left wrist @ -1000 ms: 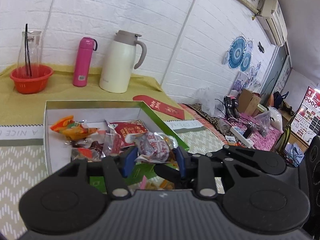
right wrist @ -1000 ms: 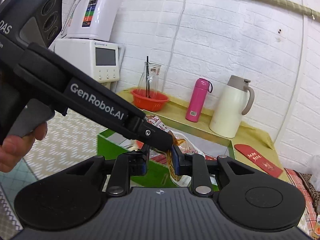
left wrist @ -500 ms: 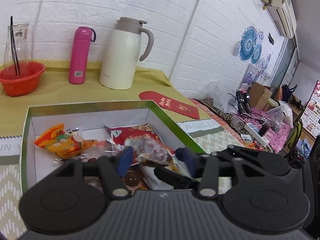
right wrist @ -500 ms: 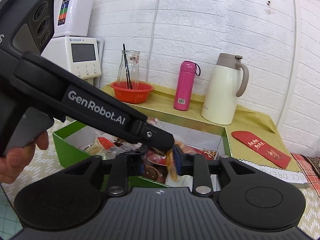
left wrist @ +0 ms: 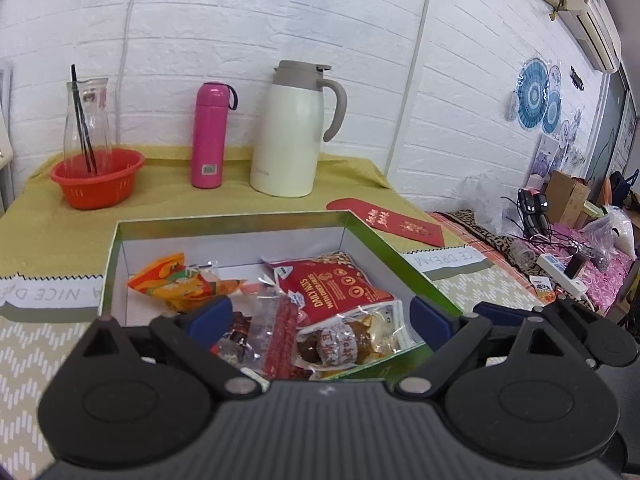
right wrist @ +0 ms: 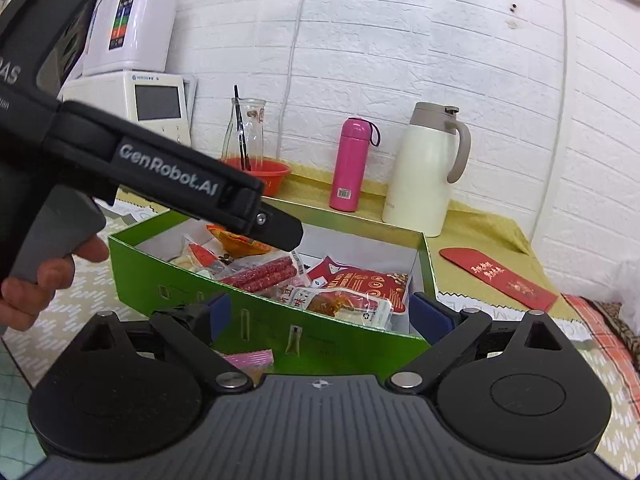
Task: Organize snacks
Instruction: 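Withdraw both tools and move the right gripper to the orange-labelled bag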
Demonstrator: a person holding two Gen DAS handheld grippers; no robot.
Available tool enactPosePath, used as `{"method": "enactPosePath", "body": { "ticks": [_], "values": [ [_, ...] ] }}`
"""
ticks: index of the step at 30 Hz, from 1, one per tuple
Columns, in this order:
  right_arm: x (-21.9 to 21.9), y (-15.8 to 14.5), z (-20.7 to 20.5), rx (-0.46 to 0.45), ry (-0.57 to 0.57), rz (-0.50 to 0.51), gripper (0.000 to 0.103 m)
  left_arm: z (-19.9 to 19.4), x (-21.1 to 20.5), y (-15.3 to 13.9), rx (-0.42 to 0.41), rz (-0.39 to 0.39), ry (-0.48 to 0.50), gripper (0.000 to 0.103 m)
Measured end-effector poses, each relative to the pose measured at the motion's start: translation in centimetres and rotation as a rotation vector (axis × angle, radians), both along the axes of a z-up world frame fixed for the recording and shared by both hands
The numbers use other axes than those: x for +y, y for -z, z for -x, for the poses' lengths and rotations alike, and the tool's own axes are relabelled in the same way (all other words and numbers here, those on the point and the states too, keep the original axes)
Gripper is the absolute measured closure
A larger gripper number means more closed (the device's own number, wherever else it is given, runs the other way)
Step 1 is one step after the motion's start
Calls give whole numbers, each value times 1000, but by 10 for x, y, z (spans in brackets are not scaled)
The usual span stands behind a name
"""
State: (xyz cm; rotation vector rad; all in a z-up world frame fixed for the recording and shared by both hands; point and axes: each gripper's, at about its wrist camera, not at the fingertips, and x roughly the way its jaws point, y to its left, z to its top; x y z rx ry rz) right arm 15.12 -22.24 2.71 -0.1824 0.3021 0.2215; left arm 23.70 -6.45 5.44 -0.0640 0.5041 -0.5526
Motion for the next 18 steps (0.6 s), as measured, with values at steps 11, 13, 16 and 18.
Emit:
{"method": "enactPosePath", "body": {
  "ticks": [11,13,16,18],
  "values": [
    [-2,8,56,78,-9,-74,0,77,18,-6,34,-22,-74,12],
    [-2,12,64,104,-2,-70,0,91,23,1,57,-30,-88,12],
    [-1,17,71,154,4,-64,0,104,28,14,105,-24,-83,12],
    [0,20,75,181,10,-51,0,111,30,21,125,-13,-92,12]
  ]
}}
